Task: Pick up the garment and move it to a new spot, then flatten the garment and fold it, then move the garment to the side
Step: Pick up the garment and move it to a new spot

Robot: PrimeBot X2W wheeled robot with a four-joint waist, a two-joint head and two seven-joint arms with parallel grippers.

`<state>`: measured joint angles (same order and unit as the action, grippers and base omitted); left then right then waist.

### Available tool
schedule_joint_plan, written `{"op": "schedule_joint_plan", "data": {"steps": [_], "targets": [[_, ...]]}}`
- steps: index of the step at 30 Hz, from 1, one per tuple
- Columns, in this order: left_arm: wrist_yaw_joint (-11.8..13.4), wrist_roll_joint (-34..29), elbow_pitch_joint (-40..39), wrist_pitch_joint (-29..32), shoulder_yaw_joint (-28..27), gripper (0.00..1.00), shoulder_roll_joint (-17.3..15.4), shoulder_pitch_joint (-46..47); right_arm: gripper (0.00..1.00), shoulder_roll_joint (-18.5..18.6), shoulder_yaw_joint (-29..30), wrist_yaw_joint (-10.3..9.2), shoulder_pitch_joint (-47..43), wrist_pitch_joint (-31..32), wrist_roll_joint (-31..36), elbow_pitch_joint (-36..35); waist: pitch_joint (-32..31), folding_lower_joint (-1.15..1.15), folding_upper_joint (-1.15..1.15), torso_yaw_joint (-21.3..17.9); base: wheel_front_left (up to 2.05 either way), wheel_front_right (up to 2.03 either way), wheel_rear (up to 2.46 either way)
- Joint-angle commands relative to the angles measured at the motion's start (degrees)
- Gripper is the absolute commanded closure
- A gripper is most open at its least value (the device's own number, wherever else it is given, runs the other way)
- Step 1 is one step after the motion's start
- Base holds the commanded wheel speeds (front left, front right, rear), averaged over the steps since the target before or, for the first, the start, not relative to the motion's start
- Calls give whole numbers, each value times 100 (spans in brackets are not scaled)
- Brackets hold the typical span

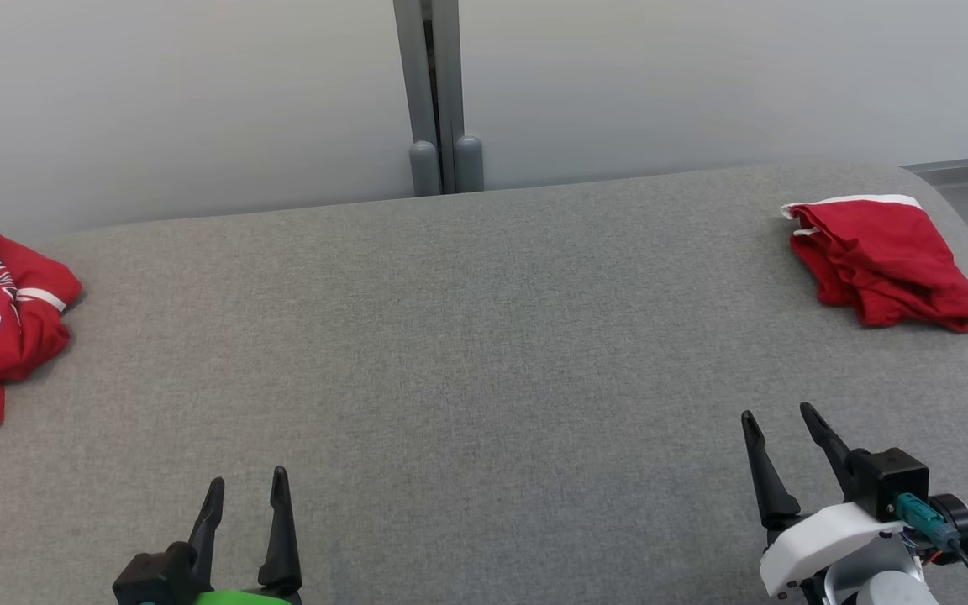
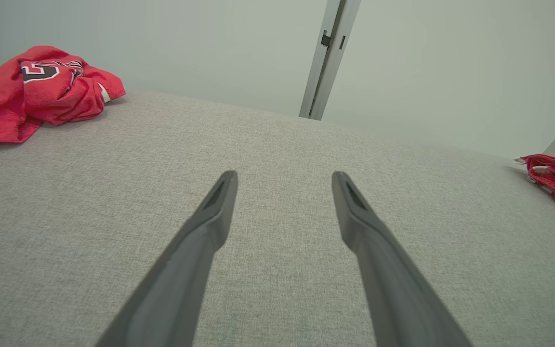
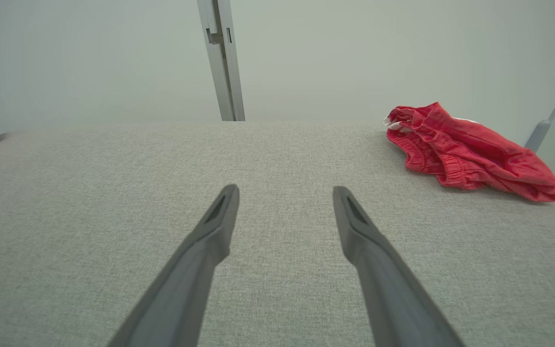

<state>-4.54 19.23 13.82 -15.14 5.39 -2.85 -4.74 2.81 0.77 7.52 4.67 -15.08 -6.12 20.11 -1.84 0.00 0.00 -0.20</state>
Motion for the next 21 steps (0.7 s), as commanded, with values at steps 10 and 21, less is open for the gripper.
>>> {"op": "schedule_joint_plan", "data": {"steps": [10, 21], "targets": [[33, 65, 26, 1, 96, 0, -10, 97, 0, 19, 1, -7, -28, -11, -55, 3, -29, 0, 0, 246, 0, 0, 0], [25, -46, -20, 0, 124, 0, -14, 199, 0, 17, 11, -7, -78, -12, -66, -115, -63, 0, 0, 1513, 0, 0, 0]]}}
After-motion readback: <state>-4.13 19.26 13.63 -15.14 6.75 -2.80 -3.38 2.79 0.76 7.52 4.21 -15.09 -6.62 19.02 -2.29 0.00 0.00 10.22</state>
